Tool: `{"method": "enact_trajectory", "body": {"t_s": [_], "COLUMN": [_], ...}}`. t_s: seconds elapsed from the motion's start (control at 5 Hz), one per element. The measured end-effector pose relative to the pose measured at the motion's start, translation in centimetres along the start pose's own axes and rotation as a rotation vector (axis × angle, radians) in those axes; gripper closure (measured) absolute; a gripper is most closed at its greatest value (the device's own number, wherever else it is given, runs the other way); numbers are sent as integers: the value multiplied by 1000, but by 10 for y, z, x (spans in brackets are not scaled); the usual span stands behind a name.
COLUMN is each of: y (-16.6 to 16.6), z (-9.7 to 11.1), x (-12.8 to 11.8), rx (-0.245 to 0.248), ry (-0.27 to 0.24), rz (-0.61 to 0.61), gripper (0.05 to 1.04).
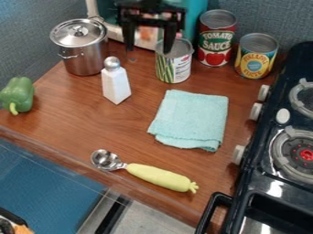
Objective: Took the lid off the silver pot placing it on the blue napkin
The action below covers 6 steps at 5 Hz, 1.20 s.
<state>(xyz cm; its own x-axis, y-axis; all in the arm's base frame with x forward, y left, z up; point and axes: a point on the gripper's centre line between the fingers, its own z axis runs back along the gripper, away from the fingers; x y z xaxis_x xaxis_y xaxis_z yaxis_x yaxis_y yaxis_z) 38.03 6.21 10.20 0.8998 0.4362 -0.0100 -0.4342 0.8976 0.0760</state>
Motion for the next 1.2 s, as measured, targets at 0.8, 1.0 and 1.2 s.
{"method": "enact_trajectory", "body": {"t_s": [0.8, 1.0, 1.2], "y": [79, 89, 101], "z": [35, 32, 30], "x": [55, 62, 62], "rx": [-170, -137, -86], "ry": [-9, -7, -7], "rz": [235, 235, 236], "gripper": [83, 83, 83]}}
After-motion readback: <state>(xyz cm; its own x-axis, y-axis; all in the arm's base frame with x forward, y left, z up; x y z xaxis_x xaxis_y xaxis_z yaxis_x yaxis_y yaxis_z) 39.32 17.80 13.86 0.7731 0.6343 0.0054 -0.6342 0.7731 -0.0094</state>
